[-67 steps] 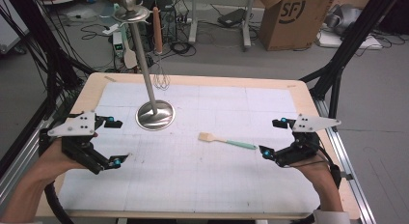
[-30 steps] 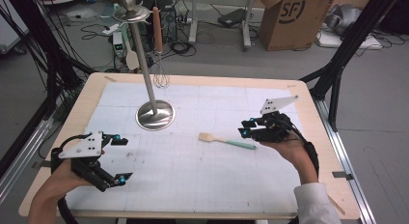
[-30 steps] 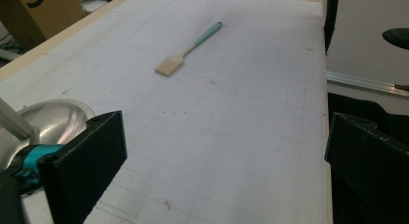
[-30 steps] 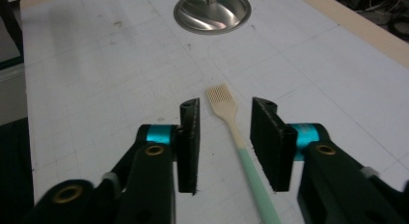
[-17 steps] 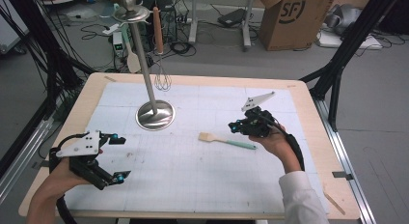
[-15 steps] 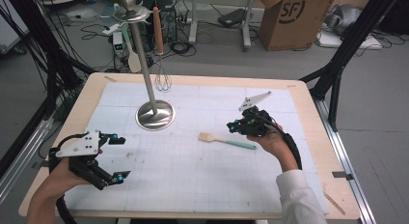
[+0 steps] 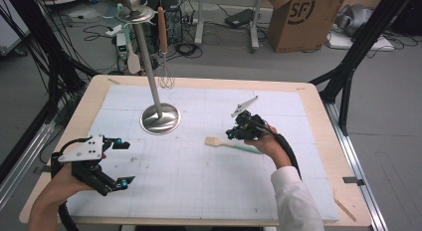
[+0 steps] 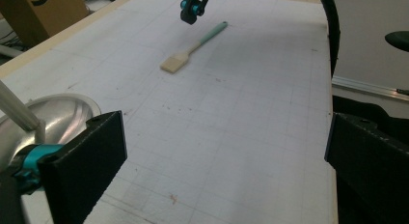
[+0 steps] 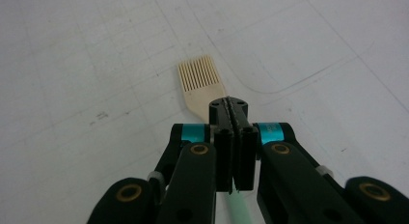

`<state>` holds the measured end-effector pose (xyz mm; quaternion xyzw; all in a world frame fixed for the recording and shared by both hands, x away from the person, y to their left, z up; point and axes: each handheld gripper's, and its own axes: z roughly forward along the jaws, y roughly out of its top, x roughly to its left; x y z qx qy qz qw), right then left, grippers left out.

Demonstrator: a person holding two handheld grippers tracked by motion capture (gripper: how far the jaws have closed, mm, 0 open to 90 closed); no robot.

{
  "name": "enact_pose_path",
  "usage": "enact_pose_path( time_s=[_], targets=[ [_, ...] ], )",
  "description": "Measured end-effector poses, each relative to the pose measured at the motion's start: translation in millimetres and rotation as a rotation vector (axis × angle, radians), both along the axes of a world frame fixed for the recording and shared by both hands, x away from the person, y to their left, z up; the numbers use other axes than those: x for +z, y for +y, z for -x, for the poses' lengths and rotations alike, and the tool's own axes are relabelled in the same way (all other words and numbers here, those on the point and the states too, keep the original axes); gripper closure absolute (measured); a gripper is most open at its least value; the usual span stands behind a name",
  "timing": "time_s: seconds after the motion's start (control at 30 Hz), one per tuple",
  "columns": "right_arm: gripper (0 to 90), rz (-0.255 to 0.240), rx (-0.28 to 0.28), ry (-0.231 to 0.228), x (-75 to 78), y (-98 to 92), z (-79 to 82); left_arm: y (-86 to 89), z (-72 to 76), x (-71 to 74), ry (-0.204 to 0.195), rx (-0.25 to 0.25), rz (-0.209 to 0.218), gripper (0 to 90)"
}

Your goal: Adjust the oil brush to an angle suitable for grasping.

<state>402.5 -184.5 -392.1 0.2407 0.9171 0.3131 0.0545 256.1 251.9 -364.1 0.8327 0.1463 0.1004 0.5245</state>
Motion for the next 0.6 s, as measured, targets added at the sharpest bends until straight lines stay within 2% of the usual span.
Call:
enact_pose_path(
  time_s=[0.4,0.43,0.47,0.6],
  targets=[
    [89.2,0.032,0.004,0.021,-15.3,7.5,-8.5,-0.6,-1.3,-1.7,0.005,-0.006,-0.006,1.7],
    [89.3,0.047,0.003,0.024,-16.0,8.8,-8.5,-0.3,-1.6,-1.7,0.005,-0.006,-0.005,1.7],
    [89.3,0.044,0.008,0.016,-18.1,10.2,-10.1,-0.4,-1.5,-1.8,0.007,-0.002,-0.003,1.7],
    [89.3,0.04,0.003,0.038,-21.8,16.1,-13.4,0.9,-1.2,-1.8,0.006,-0.002,0.0,1.7]
  ],
)
